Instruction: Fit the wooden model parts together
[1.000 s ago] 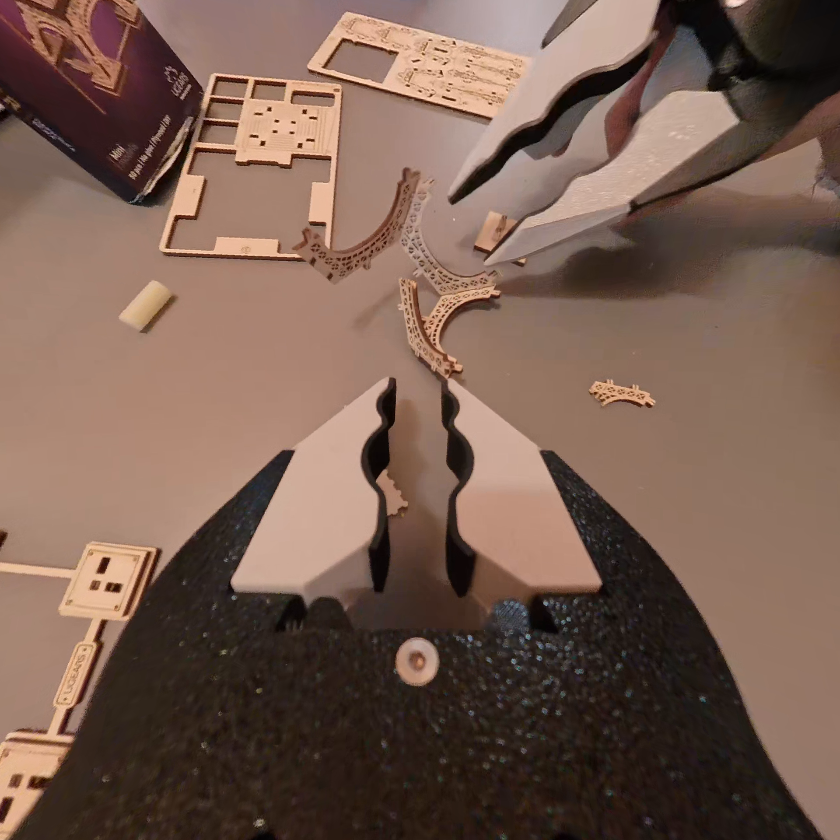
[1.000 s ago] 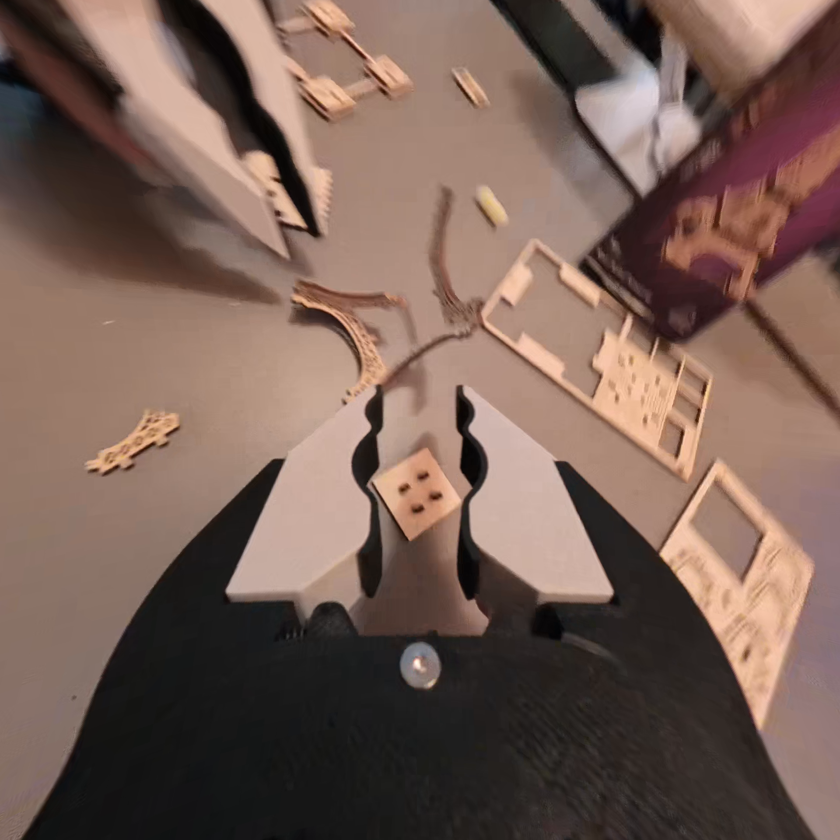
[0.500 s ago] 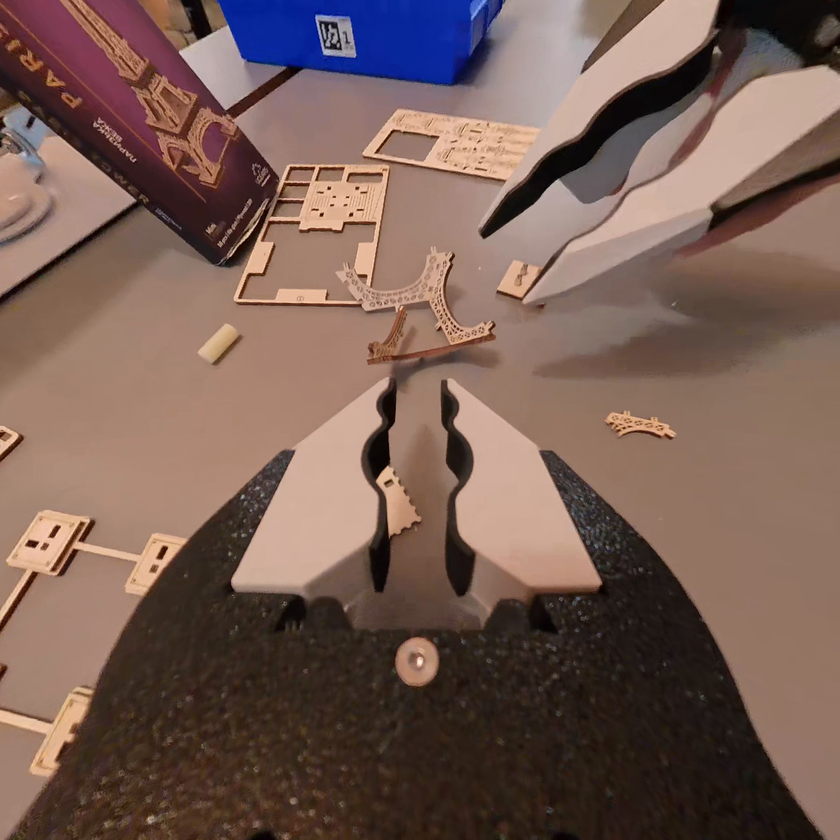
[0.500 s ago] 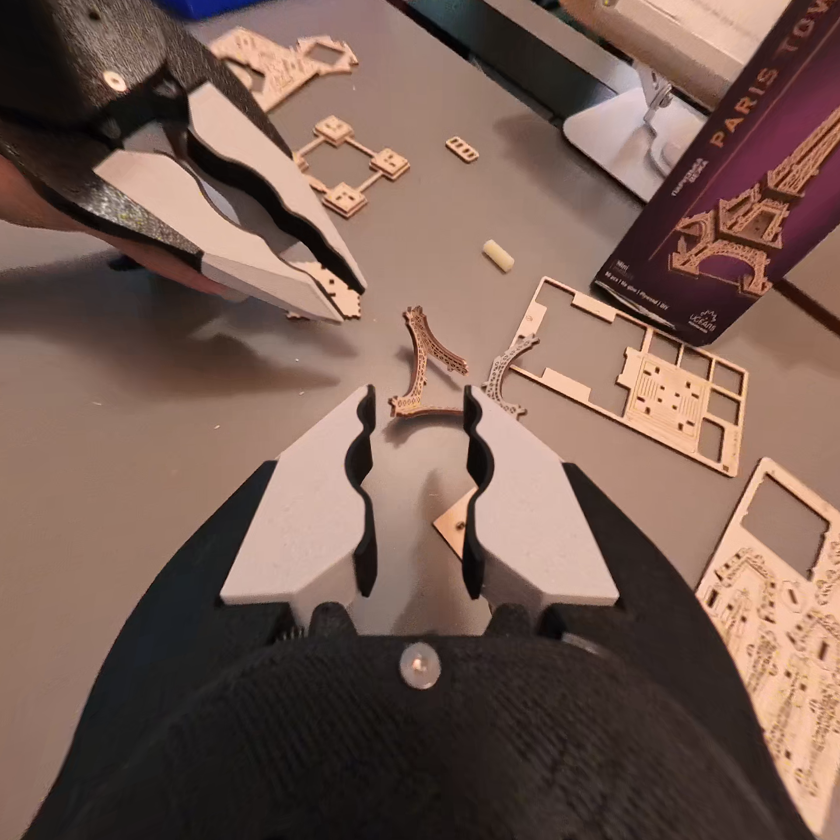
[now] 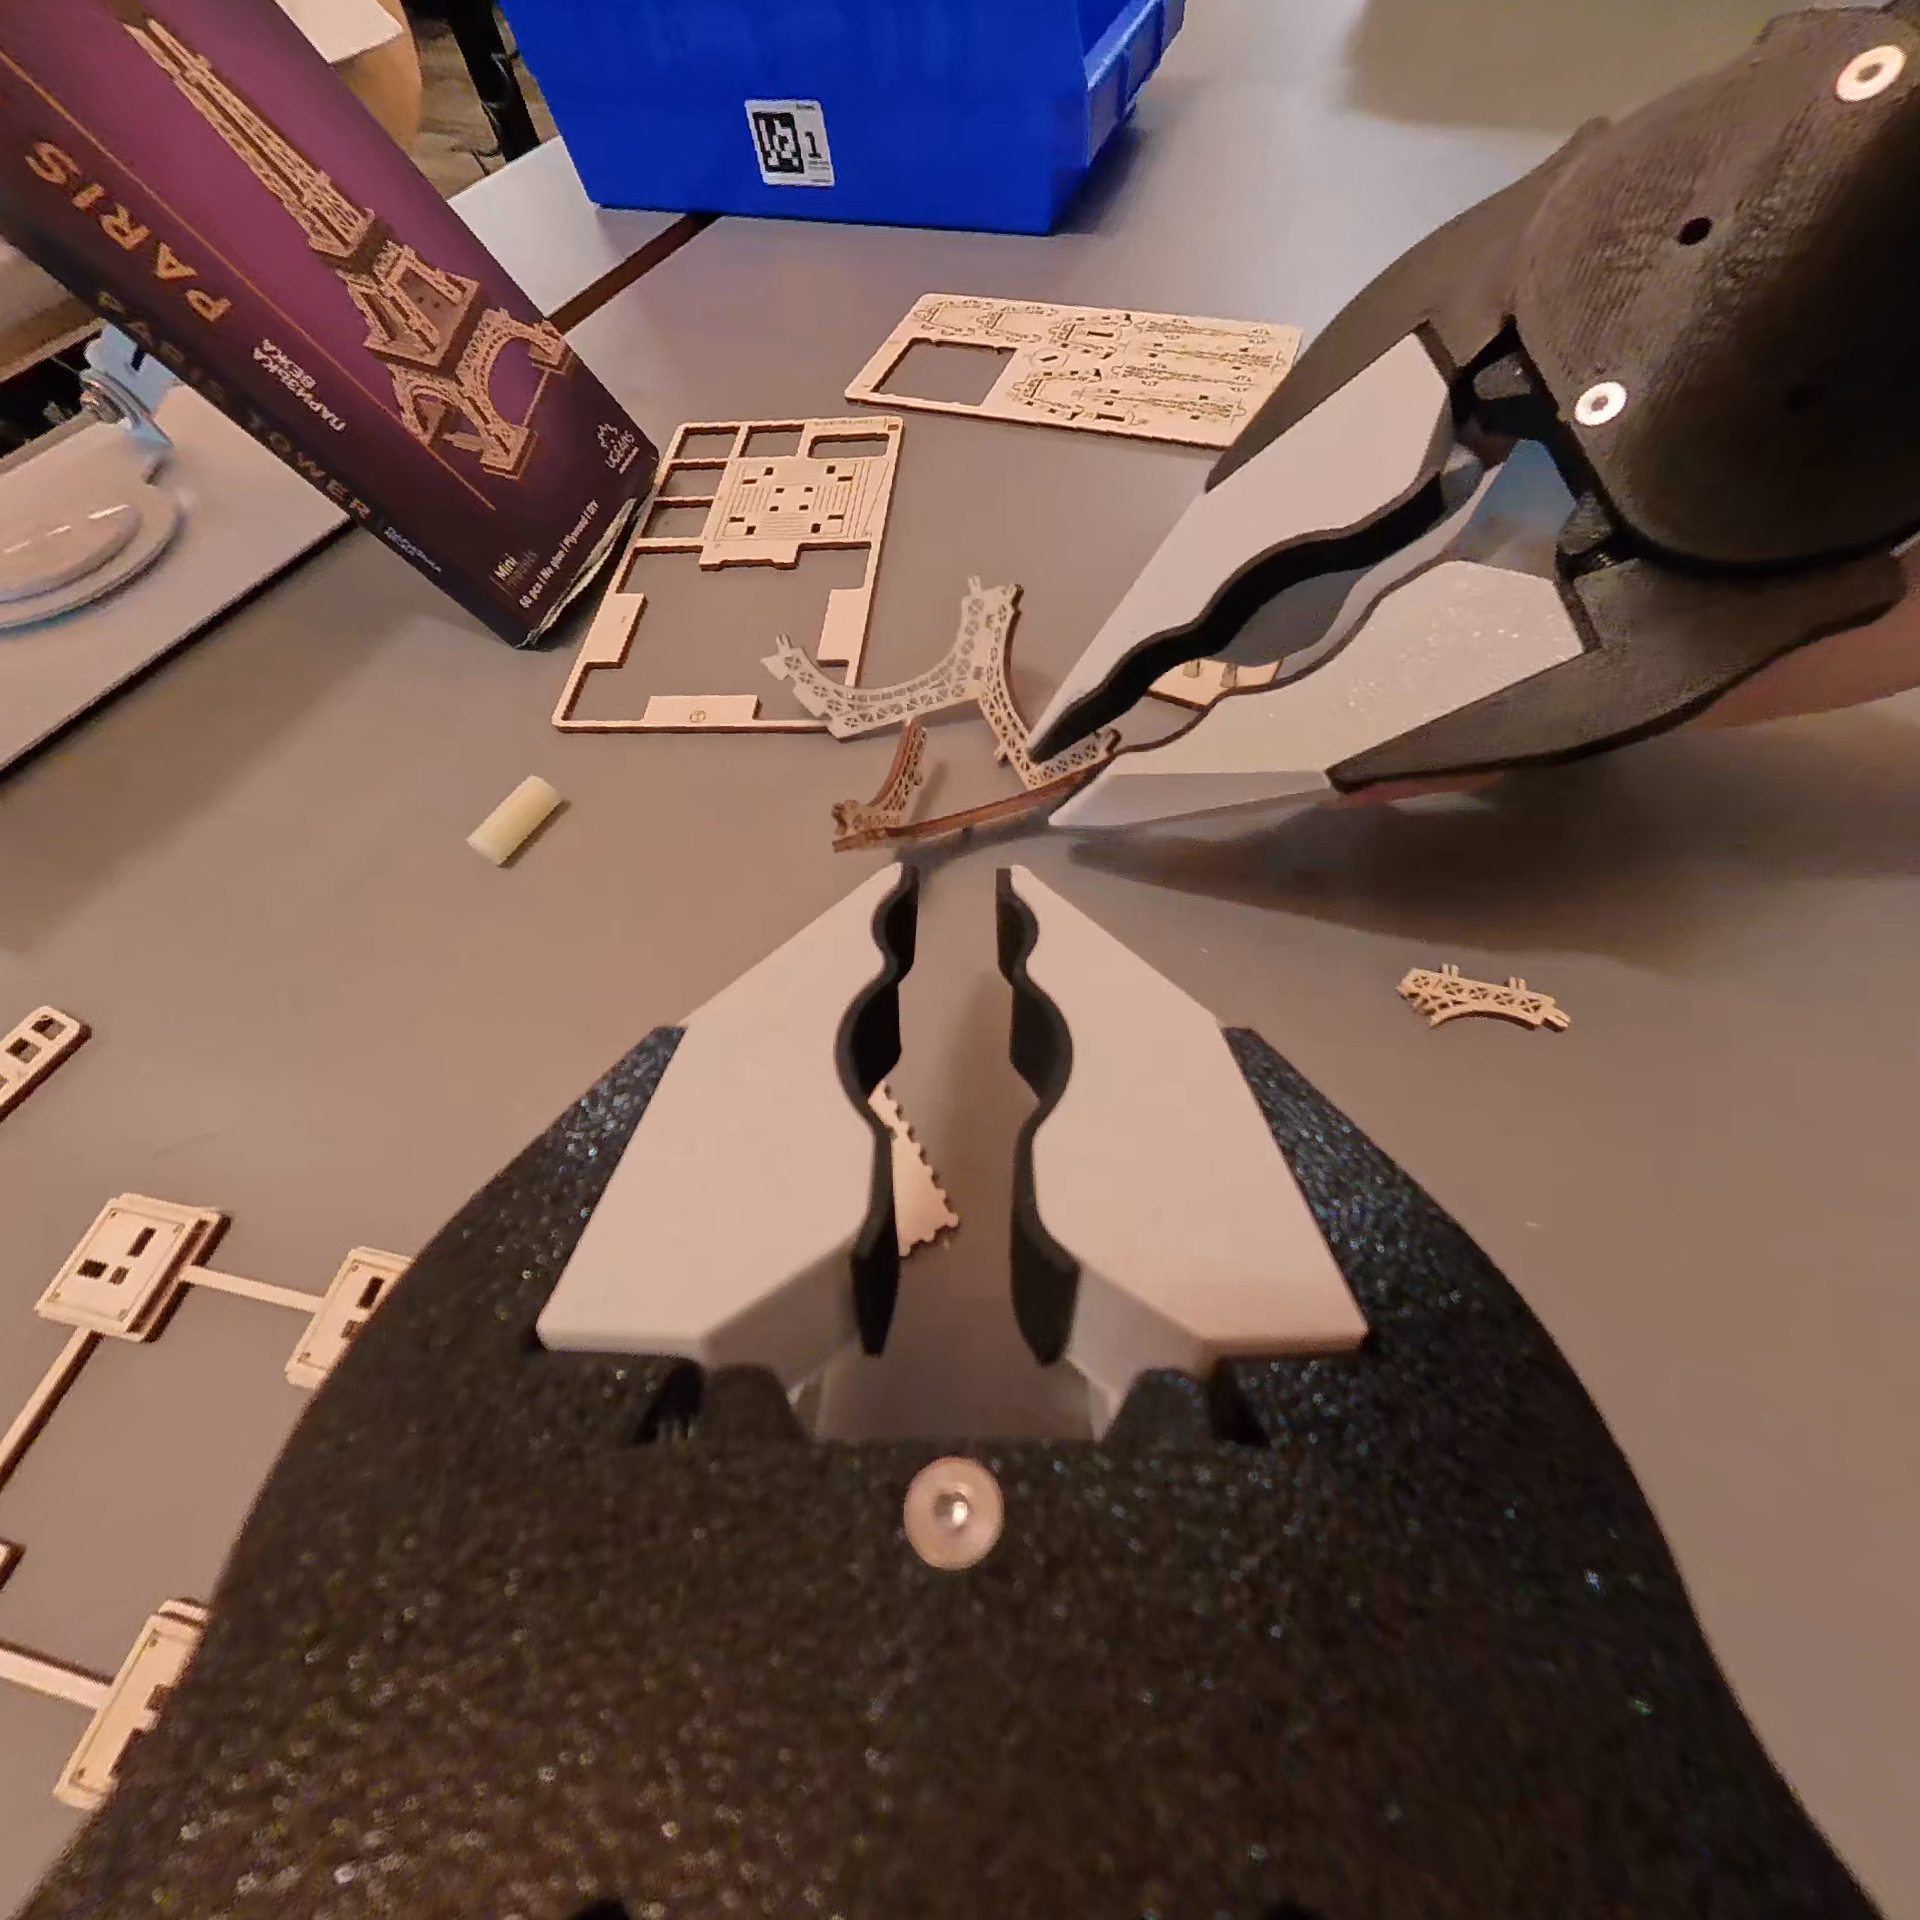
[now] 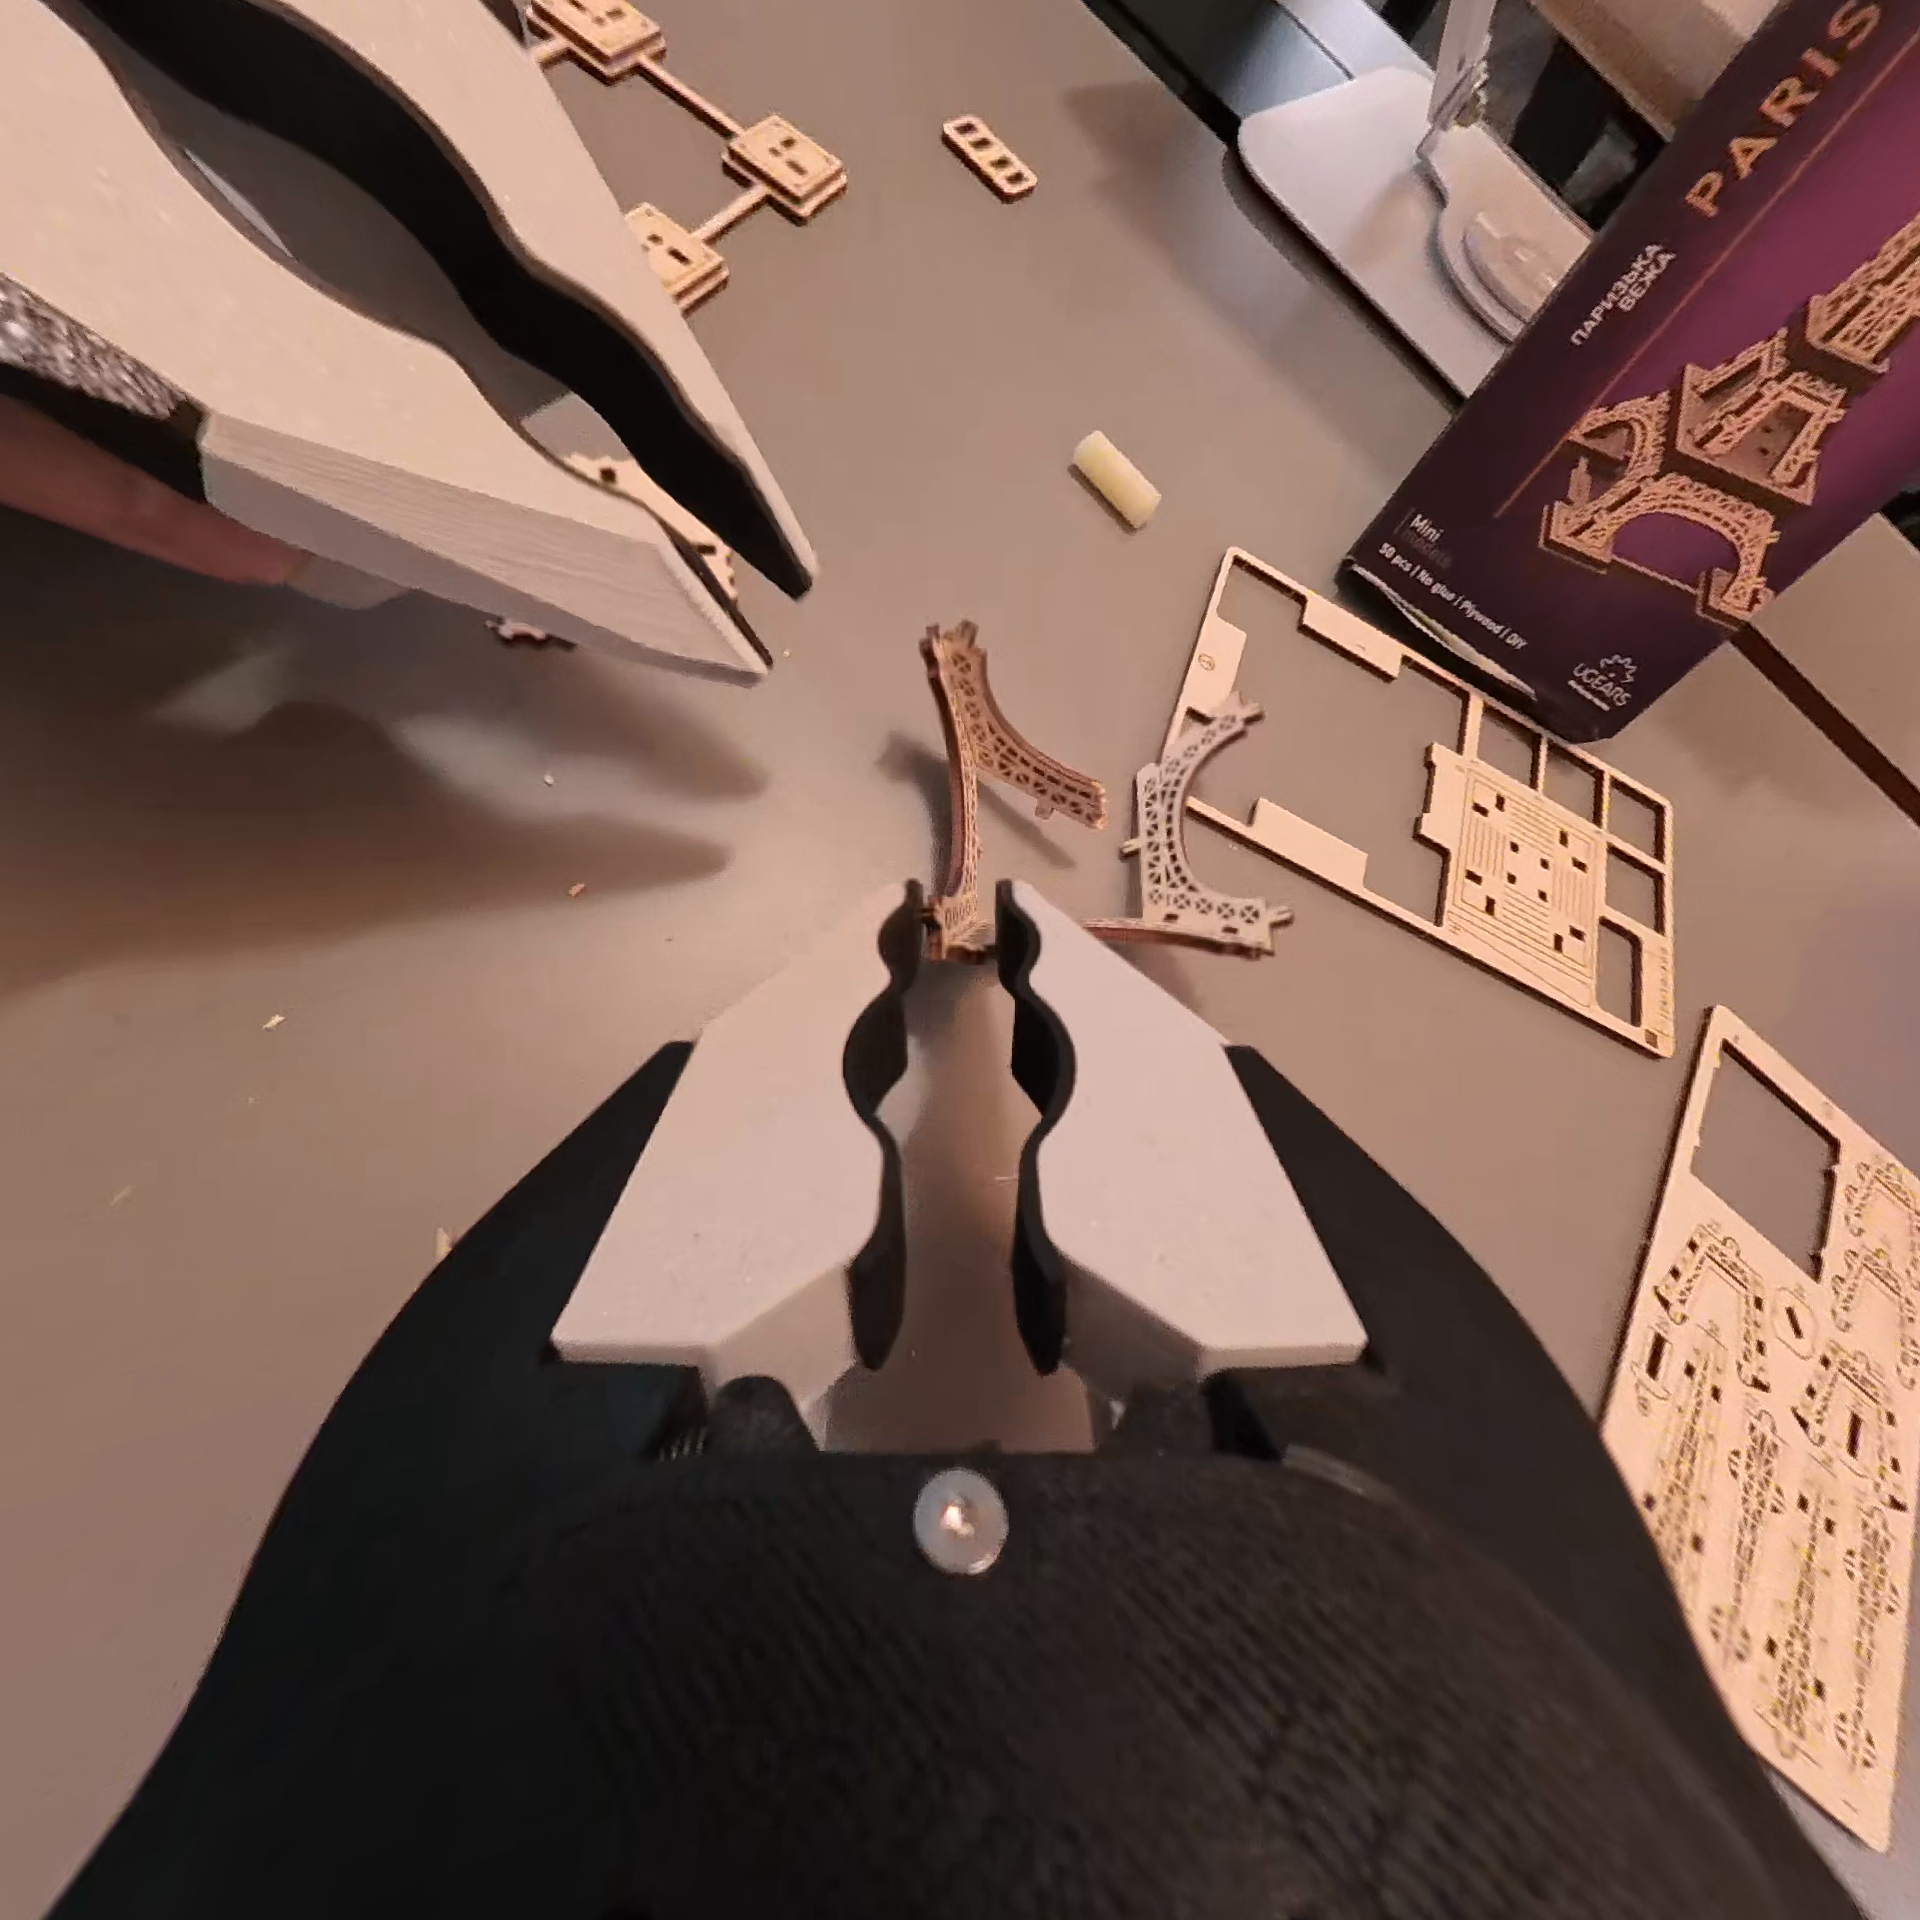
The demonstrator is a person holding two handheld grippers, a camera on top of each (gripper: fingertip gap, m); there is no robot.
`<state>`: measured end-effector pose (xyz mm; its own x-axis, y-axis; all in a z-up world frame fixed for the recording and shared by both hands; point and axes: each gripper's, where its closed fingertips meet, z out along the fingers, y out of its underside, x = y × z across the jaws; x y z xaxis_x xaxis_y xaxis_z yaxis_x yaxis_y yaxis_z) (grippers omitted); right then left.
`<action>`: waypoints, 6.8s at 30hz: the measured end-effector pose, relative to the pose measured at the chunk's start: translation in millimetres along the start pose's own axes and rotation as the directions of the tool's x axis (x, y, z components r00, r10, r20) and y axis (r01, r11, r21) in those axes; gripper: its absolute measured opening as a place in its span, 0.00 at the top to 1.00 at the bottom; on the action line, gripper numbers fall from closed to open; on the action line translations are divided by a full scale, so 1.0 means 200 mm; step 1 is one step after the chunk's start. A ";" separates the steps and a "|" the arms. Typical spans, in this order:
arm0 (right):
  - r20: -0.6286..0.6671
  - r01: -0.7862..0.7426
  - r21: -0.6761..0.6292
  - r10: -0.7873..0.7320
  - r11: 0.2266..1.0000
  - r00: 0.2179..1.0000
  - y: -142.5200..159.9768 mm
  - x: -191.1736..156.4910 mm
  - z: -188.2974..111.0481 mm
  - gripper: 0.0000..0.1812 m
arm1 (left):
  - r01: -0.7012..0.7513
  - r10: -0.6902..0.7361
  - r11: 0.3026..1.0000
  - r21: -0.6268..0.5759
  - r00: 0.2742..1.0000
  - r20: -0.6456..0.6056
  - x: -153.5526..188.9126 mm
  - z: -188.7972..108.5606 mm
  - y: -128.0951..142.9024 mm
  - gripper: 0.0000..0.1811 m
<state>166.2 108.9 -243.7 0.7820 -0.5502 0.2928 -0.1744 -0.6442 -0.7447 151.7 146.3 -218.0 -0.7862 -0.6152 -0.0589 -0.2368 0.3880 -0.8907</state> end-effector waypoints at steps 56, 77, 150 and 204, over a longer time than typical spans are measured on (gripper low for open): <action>0.720 -0.637 0.238 0.307 0.734 0.622 -0.53 0.07 -0.61 0.78 | 0.040 0.034 0.971 0.236 0.952 -0.304 0.31 -0.24 -0.30 0.94; 0.422 -0.017 0.301 -0.117 0.954 0.899 -0.34 -0.13 -0.49 0.92 | 0.137 -0.099 0.978 0.159 0.969 -0.225 0.32 -0.19 -0.28 0.94; 0.841 -0.488 -0.027 0.284 0.872 0.461 -0.11 -0.26 -0.45 0.83 | -0.807 0.806 0.575 0.133 0.587 0.080 0.33 -0.19 -0.19 0.96; -0.003 0.570 0.340 -0.605 0.748 0.796 -0.43 -0.20 -0.45 0.83 | -0.809 0.780 0.588 0.008 0.570 0.259 0.22 -0.31 -0.33 0.96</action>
<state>95.8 138.3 -137.2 0.7264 -0.0501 0.6854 0.5186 -0.6145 -0.5945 96.6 136.5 -134.3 -0.4850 -0.2254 -0.8450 0.5013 0.7201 -0.4798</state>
